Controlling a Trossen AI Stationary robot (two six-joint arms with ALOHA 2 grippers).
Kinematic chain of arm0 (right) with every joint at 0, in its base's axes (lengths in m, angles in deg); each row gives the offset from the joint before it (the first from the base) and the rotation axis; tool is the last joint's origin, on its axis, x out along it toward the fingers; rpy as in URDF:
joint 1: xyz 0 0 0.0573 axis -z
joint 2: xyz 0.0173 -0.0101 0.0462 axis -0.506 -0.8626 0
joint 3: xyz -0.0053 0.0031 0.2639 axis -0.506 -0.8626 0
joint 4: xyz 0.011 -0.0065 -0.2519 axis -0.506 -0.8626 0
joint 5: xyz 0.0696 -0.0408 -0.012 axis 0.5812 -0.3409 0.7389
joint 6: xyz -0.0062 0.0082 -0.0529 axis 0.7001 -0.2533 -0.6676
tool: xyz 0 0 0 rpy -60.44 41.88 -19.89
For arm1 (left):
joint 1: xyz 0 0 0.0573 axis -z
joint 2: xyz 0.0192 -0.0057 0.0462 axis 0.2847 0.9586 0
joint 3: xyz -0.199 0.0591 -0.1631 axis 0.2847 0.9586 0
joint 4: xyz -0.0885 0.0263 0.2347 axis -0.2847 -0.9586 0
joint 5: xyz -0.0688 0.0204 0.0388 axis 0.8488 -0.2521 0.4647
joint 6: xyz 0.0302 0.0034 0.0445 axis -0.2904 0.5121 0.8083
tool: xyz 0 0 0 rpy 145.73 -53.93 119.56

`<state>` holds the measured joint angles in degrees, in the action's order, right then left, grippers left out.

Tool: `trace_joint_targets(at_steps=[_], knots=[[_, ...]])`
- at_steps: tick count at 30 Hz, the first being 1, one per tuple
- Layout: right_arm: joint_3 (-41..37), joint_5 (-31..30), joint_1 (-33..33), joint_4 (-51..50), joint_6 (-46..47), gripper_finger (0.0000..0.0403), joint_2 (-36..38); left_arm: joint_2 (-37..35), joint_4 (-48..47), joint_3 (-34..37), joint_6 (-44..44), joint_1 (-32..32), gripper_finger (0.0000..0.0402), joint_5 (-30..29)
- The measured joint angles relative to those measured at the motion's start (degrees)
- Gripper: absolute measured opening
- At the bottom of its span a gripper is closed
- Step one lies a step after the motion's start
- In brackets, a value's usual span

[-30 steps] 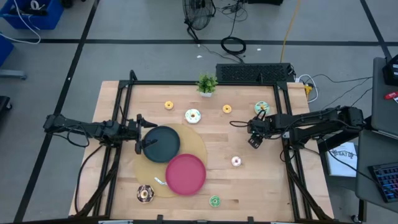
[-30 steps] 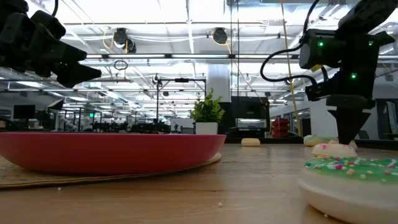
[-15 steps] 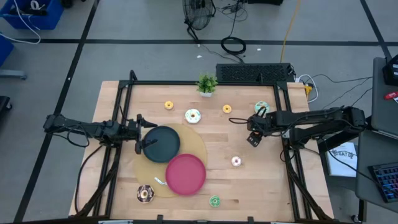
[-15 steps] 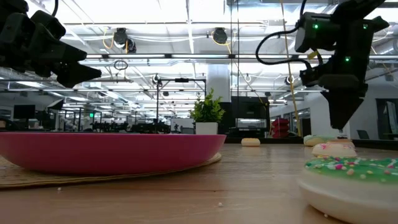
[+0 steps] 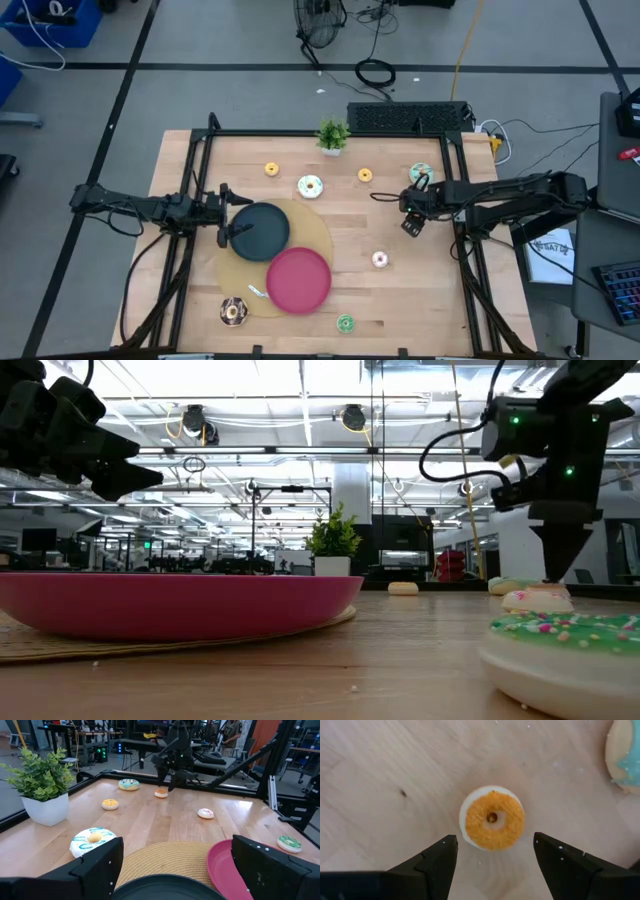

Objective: Pick & Place donuts
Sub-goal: Put the small orange donut into the pink plate

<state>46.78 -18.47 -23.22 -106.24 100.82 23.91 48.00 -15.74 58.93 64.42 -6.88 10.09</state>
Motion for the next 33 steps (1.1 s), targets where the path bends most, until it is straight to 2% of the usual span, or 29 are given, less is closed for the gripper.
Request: trace_joint_targets(at_steps=[13, 21, 33], knots=[[-5.4, 0.3, 3.0, 9.8, -4.0, 0.0251, 0.0, 0.0, 0.0, 0.0, 0.0, 0.0, 0.0365, 0.0], [-6.1, 0.4, 3.2, 11.2, -4.0, 0.025, 0.0, 0.0, 0.0, 0.0, 0.0, 0.0, 0.0365, 0.0], [-6.1, 0.4, 3.2, 13.1, -4.0, 0.0171, 0.0, 0.0, 0.0, 0.0, 0.0, 0.0, 0.0365, 0.0]])
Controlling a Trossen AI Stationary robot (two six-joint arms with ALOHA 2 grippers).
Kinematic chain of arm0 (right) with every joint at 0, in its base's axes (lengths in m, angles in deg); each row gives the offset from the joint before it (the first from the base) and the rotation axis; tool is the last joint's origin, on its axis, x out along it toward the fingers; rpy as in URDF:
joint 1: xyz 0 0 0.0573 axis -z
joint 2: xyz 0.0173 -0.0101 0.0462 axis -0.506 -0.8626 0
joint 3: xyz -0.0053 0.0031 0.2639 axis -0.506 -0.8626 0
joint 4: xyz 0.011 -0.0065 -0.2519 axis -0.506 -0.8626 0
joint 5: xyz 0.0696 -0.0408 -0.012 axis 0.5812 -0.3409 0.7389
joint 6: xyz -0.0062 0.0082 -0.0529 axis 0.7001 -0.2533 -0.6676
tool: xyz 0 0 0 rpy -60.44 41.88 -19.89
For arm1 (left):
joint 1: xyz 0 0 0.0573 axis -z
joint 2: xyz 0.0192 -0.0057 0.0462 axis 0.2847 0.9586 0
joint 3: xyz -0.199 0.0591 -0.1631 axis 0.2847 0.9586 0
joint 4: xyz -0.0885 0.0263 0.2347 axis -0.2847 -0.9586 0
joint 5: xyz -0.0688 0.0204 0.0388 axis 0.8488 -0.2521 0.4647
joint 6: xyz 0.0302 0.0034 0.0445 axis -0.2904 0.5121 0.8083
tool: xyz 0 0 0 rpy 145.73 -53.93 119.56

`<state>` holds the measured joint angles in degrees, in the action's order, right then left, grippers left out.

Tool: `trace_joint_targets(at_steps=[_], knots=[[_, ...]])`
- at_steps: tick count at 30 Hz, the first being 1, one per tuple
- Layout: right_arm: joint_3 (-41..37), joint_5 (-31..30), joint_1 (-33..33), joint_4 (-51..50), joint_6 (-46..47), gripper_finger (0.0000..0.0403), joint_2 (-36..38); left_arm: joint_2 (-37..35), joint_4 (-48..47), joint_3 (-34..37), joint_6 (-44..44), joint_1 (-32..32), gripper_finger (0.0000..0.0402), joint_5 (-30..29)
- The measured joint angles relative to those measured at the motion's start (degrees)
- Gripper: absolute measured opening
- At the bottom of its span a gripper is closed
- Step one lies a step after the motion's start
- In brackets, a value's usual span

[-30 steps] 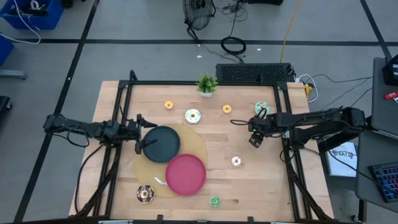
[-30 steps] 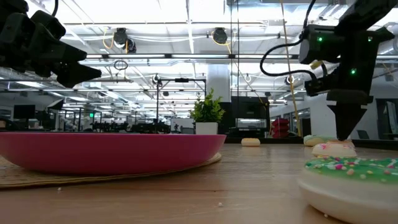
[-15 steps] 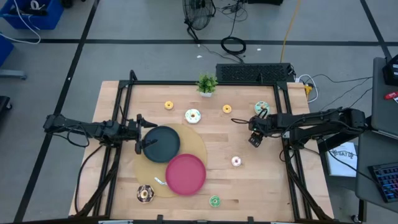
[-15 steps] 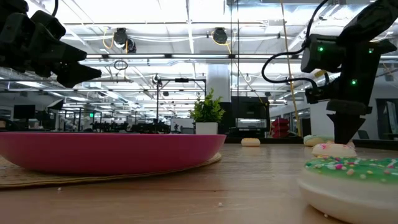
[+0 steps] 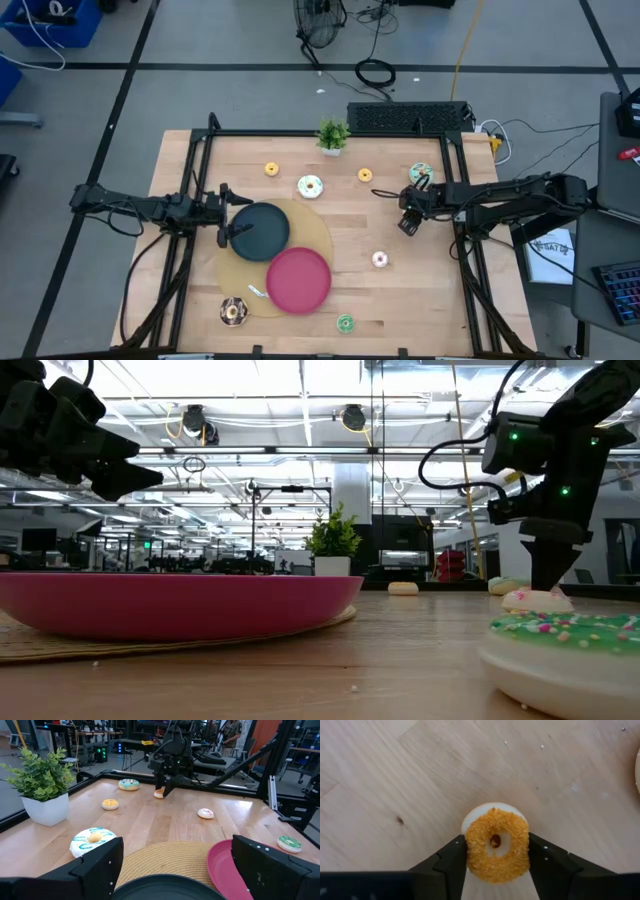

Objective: Pick & Place donuts
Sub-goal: Put the small orange donut into the pink plate

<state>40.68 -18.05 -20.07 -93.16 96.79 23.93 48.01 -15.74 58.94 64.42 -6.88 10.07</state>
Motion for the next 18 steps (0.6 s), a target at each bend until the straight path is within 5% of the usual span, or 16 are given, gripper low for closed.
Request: trace_joint_targets(at_steps=[18], knots=[[0.0, 0.1, 0.0, 2.0, -0.1, 0.016, 0.0, 0.0, 0.0, 0.0, 0.0, 0.0, 0.0365, 0.0]])
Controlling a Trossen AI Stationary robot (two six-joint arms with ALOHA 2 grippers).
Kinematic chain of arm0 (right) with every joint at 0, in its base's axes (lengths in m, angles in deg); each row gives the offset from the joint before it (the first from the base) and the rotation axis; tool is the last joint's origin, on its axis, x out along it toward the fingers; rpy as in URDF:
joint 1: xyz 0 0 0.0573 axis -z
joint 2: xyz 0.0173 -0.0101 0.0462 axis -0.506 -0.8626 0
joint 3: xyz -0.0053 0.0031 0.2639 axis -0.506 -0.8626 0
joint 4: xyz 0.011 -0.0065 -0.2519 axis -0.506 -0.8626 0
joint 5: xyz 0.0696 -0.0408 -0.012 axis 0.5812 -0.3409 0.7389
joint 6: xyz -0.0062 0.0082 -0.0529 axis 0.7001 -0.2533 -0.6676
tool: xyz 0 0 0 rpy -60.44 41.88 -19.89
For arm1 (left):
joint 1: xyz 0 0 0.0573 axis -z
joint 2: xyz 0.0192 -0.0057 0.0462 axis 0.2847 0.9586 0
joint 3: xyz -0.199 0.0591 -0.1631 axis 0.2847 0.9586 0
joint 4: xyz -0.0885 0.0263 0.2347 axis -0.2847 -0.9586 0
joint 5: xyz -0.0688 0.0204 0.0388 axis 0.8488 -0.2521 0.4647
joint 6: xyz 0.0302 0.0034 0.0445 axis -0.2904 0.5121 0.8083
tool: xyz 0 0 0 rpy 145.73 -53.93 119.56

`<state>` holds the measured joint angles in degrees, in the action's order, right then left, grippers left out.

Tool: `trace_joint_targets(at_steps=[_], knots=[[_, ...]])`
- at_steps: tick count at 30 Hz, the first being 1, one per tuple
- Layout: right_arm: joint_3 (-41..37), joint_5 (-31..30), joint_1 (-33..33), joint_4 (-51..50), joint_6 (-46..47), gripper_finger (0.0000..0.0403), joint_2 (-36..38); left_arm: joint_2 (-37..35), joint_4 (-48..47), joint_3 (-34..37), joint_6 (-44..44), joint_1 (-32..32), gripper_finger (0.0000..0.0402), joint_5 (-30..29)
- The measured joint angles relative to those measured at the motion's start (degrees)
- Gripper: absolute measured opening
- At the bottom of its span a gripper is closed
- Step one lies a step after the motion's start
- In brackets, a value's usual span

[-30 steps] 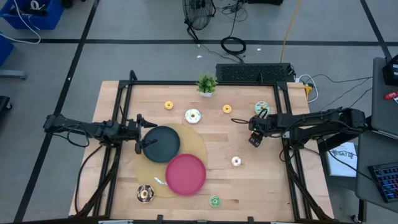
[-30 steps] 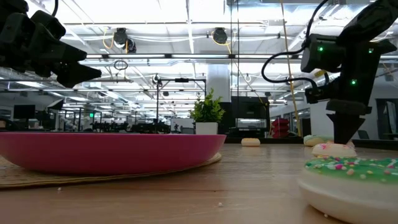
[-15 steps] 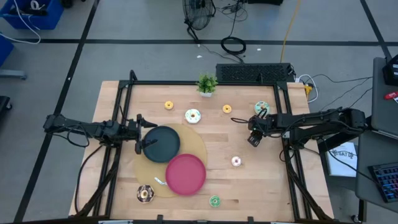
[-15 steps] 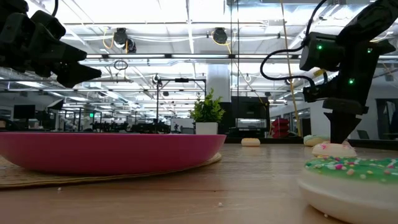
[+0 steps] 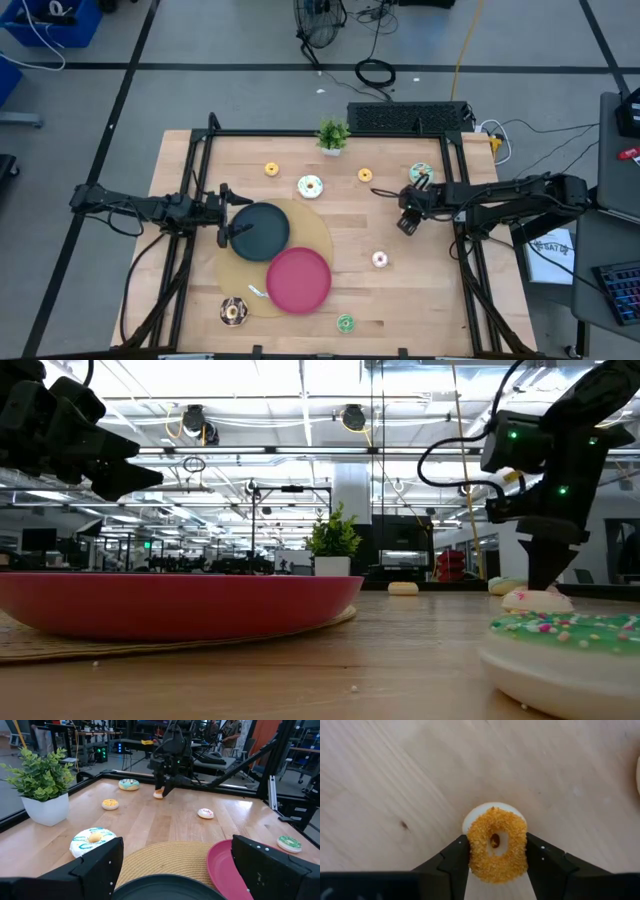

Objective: Pick & Place donuts
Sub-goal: Put the small orange donut into the pink plate

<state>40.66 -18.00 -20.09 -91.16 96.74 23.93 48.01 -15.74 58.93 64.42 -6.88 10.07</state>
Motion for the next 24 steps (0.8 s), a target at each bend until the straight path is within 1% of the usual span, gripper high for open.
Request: trace_joint_targets(at_steps=[5, 16, 24], knots=[[0.0, 0.0, 0.0, 7.1, -2.6, 0.0161, 0.0, 0.0, 0.0, 0.0, 0.0, 0.0, 0.0365, 0.0], [0.0, 0.0, 0.0, 26.2, -12.9, 0.0161, 0.0, 0.0, 0.0, 0.0, 0.0, 0.0, 0.0365, 0.0], [0.0, 0.0, -0.2, 38.0, -20.1, 0.016, 0.0, 0.0, 0.0, 0.0, 0.0, 0.0, 0.0365, 0.0]])
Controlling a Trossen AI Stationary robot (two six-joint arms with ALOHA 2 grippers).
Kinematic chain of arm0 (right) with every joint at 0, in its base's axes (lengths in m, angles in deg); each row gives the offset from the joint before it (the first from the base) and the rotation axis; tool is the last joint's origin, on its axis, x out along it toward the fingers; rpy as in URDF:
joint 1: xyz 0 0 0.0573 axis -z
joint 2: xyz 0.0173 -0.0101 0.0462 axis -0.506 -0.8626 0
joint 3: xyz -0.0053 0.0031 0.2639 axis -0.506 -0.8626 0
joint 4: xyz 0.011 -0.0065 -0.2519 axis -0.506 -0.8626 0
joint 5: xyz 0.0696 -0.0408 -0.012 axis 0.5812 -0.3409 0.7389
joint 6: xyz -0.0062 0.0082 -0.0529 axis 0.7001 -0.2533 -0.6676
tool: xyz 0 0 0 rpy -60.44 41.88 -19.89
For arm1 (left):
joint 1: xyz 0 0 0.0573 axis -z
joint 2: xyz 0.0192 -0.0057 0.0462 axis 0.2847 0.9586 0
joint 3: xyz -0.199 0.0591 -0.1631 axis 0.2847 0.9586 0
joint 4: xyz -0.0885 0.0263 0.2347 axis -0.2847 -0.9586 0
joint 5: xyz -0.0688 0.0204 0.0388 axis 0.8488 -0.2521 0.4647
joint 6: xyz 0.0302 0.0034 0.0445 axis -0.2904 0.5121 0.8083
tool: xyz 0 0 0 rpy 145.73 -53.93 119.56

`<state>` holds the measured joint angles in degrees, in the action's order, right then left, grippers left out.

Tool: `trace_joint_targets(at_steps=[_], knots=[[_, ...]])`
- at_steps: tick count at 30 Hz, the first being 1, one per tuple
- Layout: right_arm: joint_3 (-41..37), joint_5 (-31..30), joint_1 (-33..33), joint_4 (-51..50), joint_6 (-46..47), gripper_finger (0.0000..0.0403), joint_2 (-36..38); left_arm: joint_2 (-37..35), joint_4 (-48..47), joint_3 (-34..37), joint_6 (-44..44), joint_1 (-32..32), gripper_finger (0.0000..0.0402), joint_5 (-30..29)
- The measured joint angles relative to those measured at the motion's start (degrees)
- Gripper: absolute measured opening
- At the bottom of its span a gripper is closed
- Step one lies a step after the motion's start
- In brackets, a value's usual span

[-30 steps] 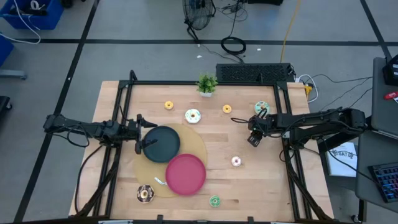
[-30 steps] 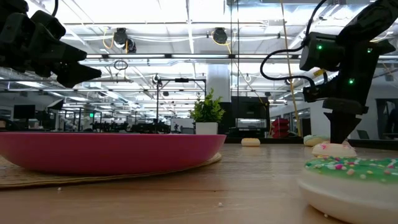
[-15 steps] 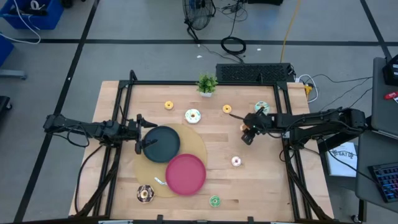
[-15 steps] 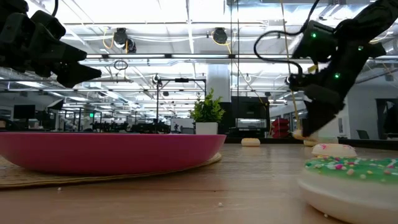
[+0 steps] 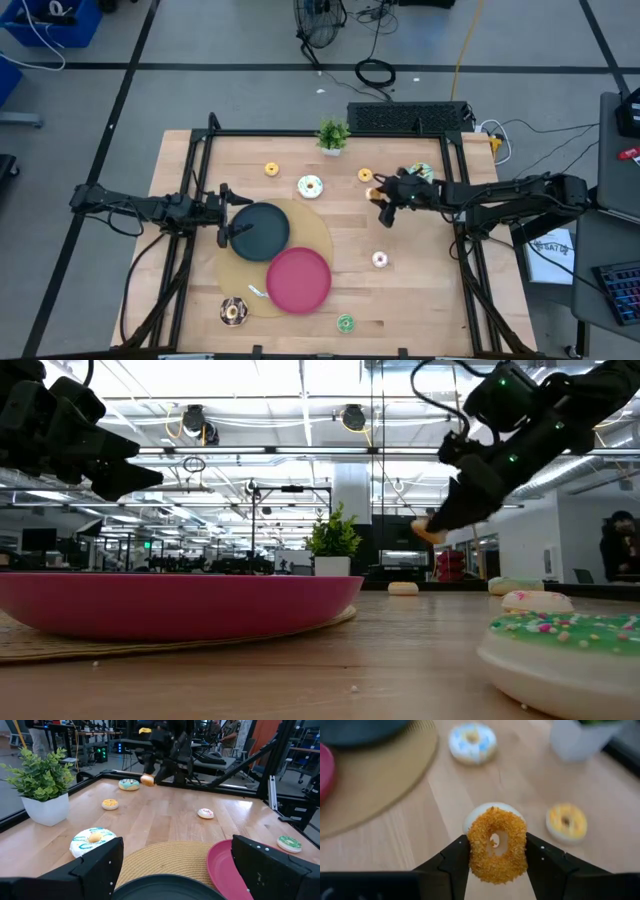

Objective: Pick & Place donuts
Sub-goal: Put the small orange donut into the pink plate

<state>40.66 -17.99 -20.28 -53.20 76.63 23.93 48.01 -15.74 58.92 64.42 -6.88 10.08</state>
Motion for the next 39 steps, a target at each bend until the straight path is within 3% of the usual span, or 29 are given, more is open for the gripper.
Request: trace_joint_targets(at_steps=[10, 26, 33, 39], knots=[[0.0, 0.0, -0.1, 13.1, -6.8, 0.0159, 0.0, 0.0, 0.0, 0.0, 0.0, 0.0, 0.0365, 0.0], [0.0, 0.2, -0.1, 19.8, -7.9, 0.0162, -5.5, 0.0, 0.0, 0.0, 0.0, 0.0, 0.0365, 0.0], [0.0, 13.0, -1.3, 32.4, -6.8, 0.016, -9.7, 0.0, 0.0, 0.0, 0.0, 0.0, 0.0365, 0.0], [0.0, 15.0, -5.3, 44.8, -7.6, 0.0161, -14.0, 0.0, 0.0, 0.0, 0.0, 0.0, 0.0365, 0.0]])
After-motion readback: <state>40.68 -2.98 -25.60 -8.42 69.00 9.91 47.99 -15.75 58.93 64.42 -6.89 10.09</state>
